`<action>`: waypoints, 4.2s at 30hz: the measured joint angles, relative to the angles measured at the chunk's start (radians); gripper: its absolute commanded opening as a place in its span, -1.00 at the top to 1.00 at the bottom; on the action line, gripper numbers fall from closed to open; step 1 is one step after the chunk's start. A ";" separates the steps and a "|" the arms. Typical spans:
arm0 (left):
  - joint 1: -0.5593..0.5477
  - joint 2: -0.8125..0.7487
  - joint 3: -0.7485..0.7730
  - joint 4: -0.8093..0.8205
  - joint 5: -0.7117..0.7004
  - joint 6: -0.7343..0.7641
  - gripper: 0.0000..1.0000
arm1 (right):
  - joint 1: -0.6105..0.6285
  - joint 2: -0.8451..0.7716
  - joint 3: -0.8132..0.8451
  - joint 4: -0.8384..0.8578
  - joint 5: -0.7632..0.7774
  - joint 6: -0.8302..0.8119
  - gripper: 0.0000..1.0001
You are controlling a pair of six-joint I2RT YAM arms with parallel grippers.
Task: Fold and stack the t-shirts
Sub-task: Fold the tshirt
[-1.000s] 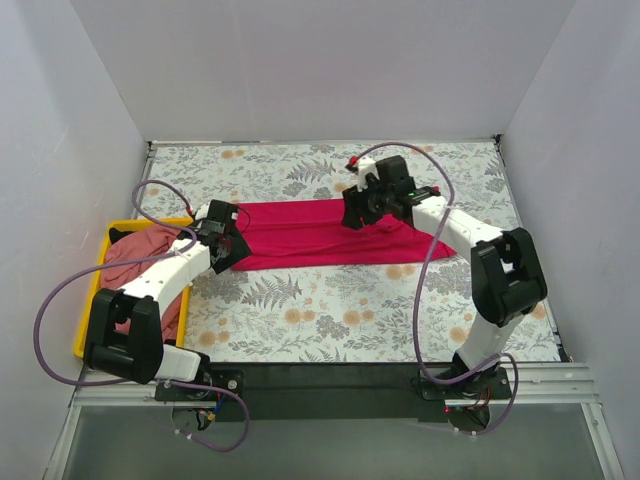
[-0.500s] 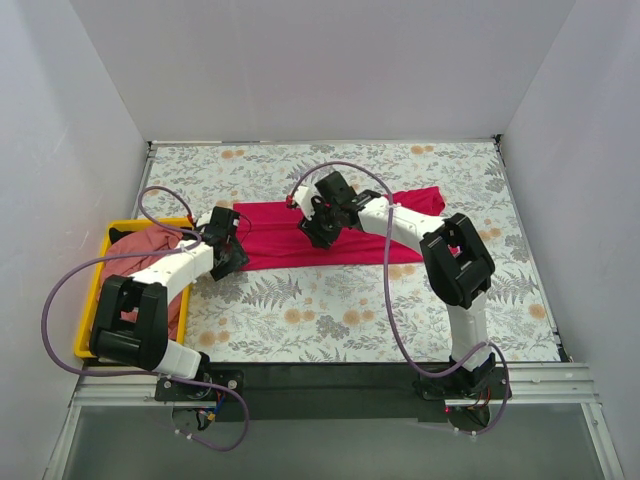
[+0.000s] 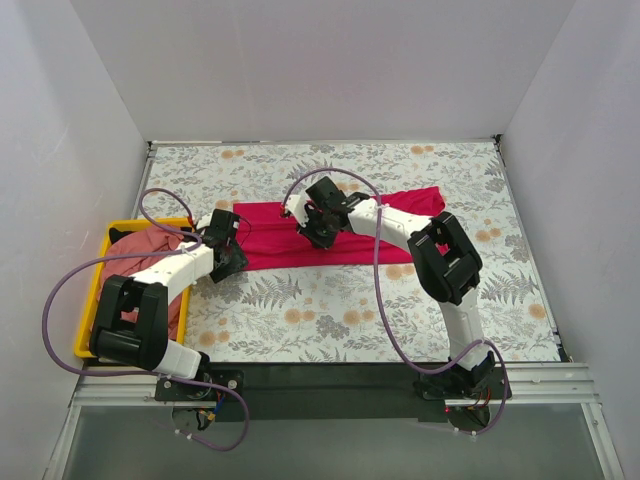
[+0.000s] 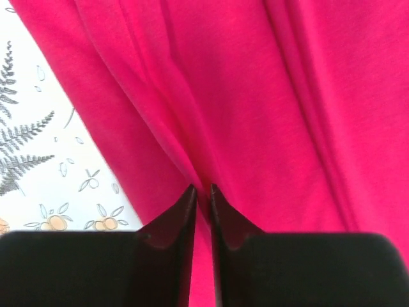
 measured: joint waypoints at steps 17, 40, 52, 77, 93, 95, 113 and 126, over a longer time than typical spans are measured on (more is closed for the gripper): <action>0.000 -0.004 -0.001 -0.006 0.006 0.003 0.05 | -0.027 0.086 0.142 -0.008 0.151 -0.010 0.45; 0.001 0.145 0.227 -0.006 0.065 0.015 0.05 | -0.235 -0.233 -0.163 0.019 0.286 0.109 0.00; 0.001 0.149 0.143 0.047 0.064 0.063 0.05 | -0.218 -0.234 -0.230 0.012 0.437 -0.058 0.00; 0.001 0.108 0.138 0.076 0.063 0.093 0.04 | -0.216 -0.104 -0.126 -0.024 0.469 -0.116 0.97; 0.001 0.109 0.138 0.076 0.056 0.093 0.04 | -0.252 -0.069 -0.026 -0.014 0.515 -0.082 0.97; 0.001 0.109 0.138 0.076 0.056 0.093 0.04 | -0.251 -0.063 -0.026 -0.014 0.507 -0.076 0.97; 0.001 0.108 0.164 0.042 0.062 0.068 -0.01 | -0.373 -0.439 -0.264 0.004 0.418 0.320 -0.33; 0.001 0.114 0.163 0.042 0.064 0.054 0.02 | -0.875 -0.764 -0.859 0.196 0.137 0.955 -0.43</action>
